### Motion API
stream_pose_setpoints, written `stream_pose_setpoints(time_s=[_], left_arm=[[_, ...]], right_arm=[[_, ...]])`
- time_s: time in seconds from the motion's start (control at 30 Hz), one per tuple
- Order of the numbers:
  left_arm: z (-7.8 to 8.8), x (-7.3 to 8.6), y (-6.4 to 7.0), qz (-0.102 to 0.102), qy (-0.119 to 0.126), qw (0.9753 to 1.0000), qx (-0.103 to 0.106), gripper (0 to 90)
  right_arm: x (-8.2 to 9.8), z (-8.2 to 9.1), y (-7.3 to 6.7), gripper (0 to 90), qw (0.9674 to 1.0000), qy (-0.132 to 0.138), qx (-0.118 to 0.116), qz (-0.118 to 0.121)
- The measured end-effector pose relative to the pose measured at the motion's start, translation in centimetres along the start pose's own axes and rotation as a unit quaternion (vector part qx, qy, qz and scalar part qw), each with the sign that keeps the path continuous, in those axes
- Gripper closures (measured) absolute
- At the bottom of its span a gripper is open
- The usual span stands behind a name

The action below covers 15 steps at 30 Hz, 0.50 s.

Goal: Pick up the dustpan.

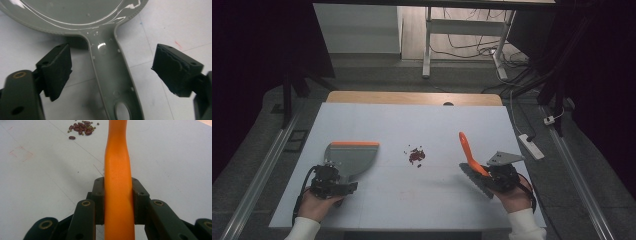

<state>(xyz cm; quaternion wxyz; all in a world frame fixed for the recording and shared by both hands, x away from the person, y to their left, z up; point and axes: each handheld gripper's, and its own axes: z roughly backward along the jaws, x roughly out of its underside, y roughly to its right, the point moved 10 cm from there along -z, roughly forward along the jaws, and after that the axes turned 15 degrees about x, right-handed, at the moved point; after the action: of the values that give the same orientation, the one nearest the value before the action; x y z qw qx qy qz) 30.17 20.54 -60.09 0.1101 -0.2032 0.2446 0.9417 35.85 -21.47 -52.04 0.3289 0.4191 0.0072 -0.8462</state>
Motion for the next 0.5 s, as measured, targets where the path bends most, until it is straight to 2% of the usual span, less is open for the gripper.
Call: stream_pose_setpoints(time_s=[0.07,0.1,0.3,0.5], left_arm=[[-0.29,-0.01,-0.32,0.007,0.002,1.0000,-0.004,23.4],[-0.50,-0.03,-0.40,0.012,0.004,0.9999,0.002,24.1],[-0.76,-0.26,-0.64,0.019,0.010,0.9998,0.006,31.2],[-0.78,-0.27,-0.89,0.027,0.017,0.9994,0.009,45.1]], right_arm=[[0.04,-0.02,-0.06,70.1,1.0000,0.000,0.000,0.003],[0.06,-0.05,-0.12,70.1,1.0000,-0.002,0.000,0.003],[0.13,-0.22,-0.37,70.0,1.0000,-0.005,-0.002,0.008],[0.21,-0.19,-0.26,70.0,1.0000,-0.006,0.002,0.007]])
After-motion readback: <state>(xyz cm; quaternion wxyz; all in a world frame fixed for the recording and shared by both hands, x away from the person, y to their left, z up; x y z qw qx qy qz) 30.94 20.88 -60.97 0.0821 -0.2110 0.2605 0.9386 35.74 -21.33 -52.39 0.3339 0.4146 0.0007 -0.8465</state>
